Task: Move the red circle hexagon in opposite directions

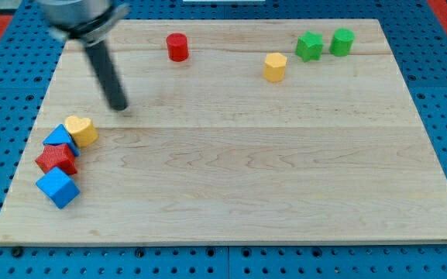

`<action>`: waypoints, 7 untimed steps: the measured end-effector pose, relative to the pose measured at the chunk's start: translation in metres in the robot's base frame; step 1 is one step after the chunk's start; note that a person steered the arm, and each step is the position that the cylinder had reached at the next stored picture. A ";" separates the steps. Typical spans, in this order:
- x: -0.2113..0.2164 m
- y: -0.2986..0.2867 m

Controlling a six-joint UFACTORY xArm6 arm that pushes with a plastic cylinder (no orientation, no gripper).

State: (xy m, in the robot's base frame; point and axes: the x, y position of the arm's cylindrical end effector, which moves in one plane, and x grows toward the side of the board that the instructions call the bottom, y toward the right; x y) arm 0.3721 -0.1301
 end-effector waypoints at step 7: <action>0.010 0.013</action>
State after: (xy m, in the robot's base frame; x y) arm 0.3821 -0.1174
